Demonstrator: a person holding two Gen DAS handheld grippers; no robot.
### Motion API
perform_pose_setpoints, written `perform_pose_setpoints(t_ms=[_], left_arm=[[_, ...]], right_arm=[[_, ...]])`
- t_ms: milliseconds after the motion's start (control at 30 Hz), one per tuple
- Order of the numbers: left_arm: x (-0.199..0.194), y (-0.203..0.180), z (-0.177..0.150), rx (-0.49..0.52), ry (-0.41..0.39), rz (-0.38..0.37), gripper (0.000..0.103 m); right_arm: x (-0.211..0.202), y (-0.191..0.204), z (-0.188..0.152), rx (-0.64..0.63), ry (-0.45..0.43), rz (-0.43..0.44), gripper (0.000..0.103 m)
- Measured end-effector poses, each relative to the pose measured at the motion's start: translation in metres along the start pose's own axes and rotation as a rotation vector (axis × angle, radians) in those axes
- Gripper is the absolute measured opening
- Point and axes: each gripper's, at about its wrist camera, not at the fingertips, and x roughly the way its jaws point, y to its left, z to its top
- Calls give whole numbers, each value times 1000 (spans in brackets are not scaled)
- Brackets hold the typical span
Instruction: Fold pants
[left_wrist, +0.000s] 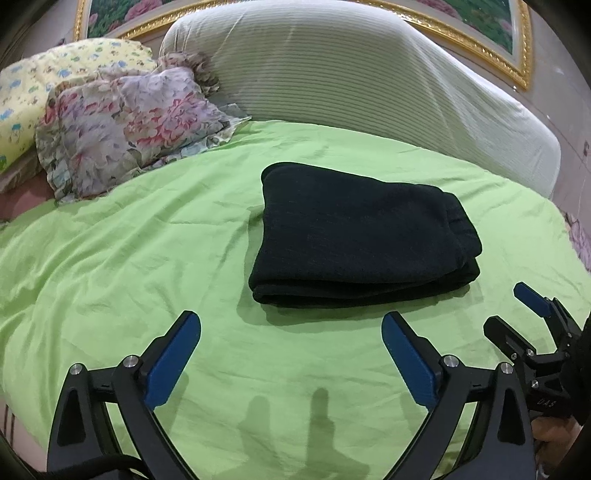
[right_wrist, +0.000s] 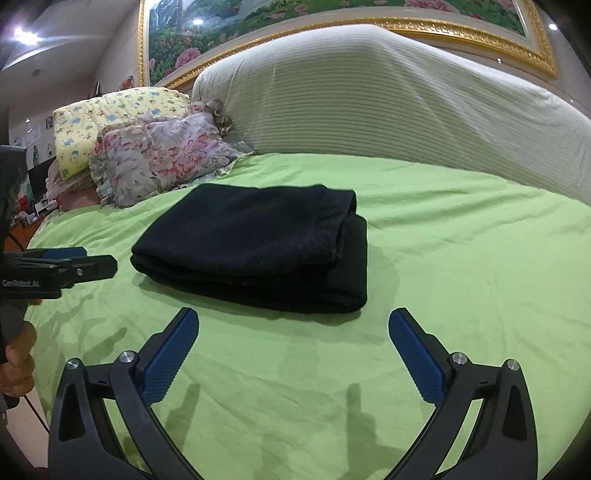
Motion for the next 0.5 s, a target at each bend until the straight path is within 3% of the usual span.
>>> perform_pose_setpoints(t_ms=[500], left_arm=[[8, 0, -4, 33, -16, 103, 101]], right_arm=[[10, 7, 3, -58, -26, -6, 102]])
